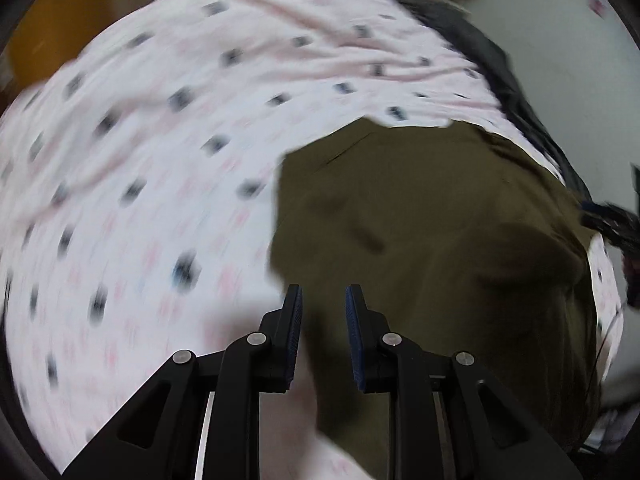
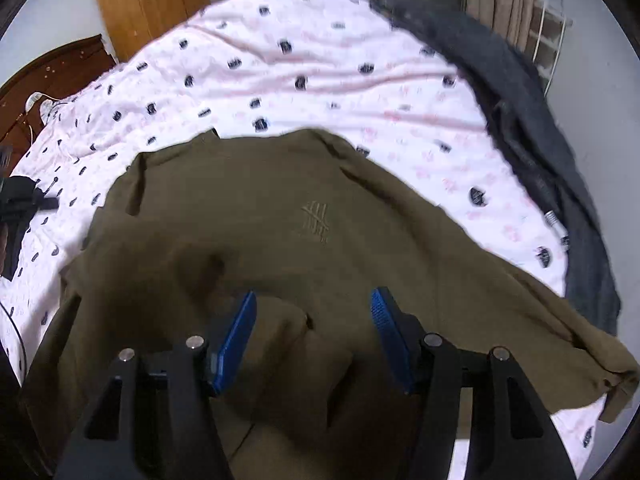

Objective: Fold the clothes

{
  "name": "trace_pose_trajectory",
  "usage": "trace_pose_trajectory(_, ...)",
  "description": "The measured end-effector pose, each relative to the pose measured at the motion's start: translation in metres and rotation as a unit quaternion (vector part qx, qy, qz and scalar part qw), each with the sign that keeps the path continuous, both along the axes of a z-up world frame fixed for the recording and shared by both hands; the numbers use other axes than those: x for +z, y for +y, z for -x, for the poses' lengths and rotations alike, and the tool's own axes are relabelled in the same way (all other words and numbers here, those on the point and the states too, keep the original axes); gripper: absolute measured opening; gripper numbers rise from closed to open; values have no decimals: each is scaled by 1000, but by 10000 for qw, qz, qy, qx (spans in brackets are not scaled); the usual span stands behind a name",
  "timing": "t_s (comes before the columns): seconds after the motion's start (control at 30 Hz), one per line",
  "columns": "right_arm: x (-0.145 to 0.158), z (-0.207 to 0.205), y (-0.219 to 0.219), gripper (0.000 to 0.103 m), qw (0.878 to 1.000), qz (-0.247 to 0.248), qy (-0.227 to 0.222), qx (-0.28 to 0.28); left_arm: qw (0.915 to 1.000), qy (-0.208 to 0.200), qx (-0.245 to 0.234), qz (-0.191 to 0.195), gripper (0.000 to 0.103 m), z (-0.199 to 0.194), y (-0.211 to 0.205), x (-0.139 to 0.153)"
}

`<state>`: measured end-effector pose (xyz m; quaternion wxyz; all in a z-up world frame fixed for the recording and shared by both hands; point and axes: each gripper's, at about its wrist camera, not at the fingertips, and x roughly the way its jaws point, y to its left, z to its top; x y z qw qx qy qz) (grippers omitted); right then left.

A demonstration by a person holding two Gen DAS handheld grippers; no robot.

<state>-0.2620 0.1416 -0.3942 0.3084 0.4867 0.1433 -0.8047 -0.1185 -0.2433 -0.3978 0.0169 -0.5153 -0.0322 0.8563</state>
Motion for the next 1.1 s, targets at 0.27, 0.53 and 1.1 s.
trace_pose_trajectory(0.27,-52,4,-1,61,9986,-164,-502,-64,9751,-386,-2050,758,19,75,34,-30)
trace_pose_trajectory(0.53,-63,-6,6,61,9976,-115,-634,-254,9312,-761,-3410,1035,20,90,44,-56)
trace_pose_trajectory(1.1,-58,-15,4,62,9965,-176,-516,-632,8051,-1176,-5698,1158,47,102,58,-68)
